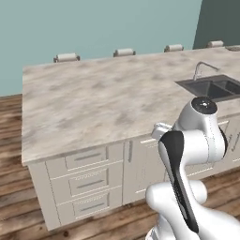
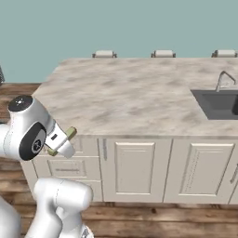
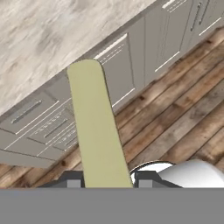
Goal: Retrieve the butter from the fridge and place it on a plate on the dining table. Then retrieve the butter knife by the fridge and place it near the plate.
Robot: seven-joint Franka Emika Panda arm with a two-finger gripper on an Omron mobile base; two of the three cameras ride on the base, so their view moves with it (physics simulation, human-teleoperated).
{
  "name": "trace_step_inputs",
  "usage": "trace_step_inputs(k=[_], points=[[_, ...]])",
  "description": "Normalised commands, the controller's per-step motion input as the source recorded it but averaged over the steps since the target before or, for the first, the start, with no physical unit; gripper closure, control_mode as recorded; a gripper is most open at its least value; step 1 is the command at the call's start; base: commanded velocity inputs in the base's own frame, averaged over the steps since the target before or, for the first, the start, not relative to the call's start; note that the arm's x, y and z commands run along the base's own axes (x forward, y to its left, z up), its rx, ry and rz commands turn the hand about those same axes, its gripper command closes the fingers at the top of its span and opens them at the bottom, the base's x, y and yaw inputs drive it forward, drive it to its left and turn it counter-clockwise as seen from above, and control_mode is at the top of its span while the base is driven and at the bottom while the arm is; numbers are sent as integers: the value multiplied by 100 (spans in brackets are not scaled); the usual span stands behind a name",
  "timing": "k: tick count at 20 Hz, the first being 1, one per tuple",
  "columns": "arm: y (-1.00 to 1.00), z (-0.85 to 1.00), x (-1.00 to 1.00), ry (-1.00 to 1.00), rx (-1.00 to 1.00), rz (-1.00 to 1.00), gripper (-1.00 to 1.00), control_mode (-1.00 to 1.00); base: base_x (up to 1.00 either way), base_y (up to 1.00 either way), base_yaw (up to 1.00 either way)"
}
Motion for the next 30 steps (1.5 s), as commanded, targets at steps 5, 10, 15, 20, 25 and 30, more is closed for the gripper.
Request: trace_step_inputs(k=[5, 10, 15, 20, 25, 30], points=[[0, 0, 0, 0, 0, 0, 100, 100, 0, -100, 0], [0, 0, 0, 0, 0, 0, 100, 100, 32, -100, 0], [0, 0, 0, 0, 0, 0, 100, 100, 33, -100, 0], [0, 0, 0, 0, 0, 0, 100, 100, 0, -100, 0], [0, 0, 0, 0, 0, 0, 100, 100, -1, -100, -1], [0, 0, 0, 0, 0, 0, 100, 100, -3, -100, -5]])
